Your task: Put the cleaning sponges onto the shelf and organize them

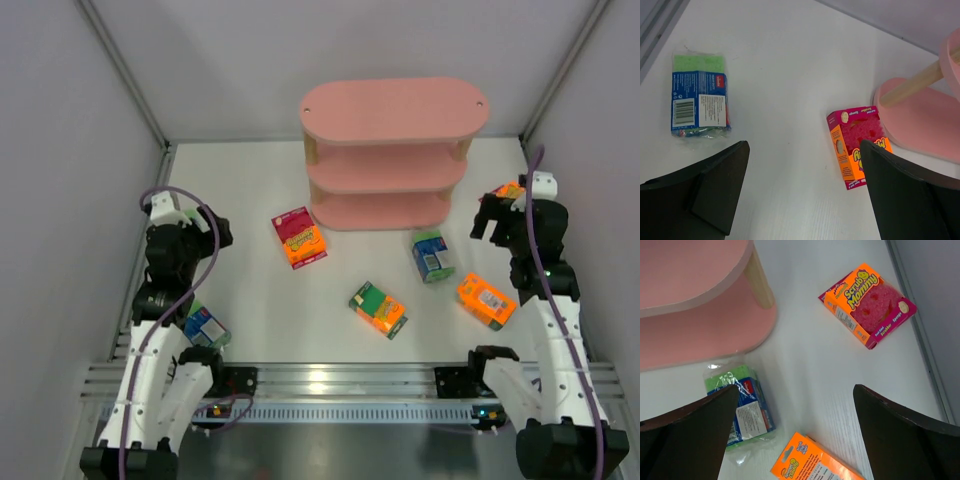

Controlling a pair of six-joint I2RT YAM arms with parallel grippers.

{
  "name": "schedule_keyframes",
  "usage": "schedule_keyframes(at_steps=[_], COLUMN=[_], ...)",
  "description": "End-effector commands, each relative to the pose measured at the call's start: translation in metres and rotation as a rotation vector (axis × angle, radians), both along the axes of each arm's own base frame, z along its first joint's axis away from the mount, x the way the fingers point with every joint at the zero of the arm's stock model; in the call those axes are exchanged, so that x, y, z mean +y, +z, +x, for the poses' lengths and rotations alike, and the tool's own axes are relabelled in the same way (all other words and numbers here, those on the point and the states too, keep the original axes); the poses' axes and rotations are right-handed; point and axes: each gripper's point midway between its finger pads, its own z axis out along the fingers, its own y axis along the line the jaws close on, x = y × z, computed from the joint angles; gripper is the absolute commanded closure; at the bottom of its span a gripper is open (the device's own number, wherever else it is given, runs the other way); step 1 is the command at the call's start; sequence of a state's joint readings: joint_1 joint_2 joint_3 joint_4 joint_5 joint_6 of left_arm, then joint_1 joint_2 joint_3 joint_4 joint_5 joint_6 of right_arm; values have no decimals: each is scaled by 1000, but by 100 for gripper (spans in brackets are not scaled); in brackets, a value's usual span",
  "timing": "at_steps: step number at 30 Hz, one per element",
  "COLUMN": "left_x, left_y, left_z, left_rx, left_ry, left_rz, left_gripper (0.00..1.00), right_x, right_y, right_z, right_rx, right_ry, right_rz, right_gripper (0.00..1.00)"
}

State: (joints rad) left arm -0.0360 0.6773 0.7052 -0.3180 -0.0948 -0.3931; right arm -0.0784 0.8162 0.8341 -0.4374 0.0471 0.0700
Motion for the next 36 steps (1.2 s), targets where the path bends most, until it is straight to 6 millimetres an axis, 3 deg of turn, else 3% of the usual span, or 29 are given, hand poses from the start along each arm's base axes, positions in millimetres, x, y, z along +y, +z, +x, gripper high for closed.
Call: schedule_keyframes(at_steps=[1, 3, 5, 6, 7, 9, 11, 13, 14, 15, 17, 20, 23, 27, 36], left_x=[3, 6, 11, 14, 17, 23, 37, 45, 59, 72, 86, 127, 146, 150, 148], left_y=[14, 13, 18, 21, 20, 16, 23, 19, 21, 11, -2, -2, -16, -58, -120], left_z=[5, 7, 8, 11, 12, 18, 24, 33, 35, 41, 49, 55, 69, 90, 94], left_rx=[-18, 1, 5, 10, 24, 58, 61, 85, 82, 117, 146, 87, 103, 221, 375], left_ry=[14, 22, 46, 58, 75, 105, 152, 155, 176, 217, 244, 365, 391, 364, 277], left_rz=[11, 31, 47, 51, 56, 49, 18, -32, -90, -110, -188, -239, -259, -297, -283], left_gripper=[2, 2, 2, 2, 2, 2, 2, 2, 2, 2, 6, 7, 8, 18, 25], right_x=[17, 30, 67, 100, 113, 134, 137, 156, 159, 167, 173, 175, 175, 176, 176], right_y=[47, 52, 51, 45, 43, 38, 32, 26, 17, 17, 11, 19, 24, 21, 14], right_z=[6, 4, -1, -12, -21, -33, -33, -44, -48, -57, -67, -72, -78, -88, -98], right_rx=[-157, -165, -172, -175, -177, -195, -180, -182, -171, -188, -189, -203, -211, -200, -188], right_ry=[117, 244, 475, 720, 836, 1002, 1016, 1111, 1136, 1206, 1267, 1283, 1295, 1333, 1382], right_rz=[-28, -100, -97, -118, -130, -139, -138, -115, -96, -68, -50, -48, -51, -58, -86], right_gripper=[1, 1, 0, 0, 1, 1, 1, 0, 1, 0, 1, 0, 1, 0, 0])
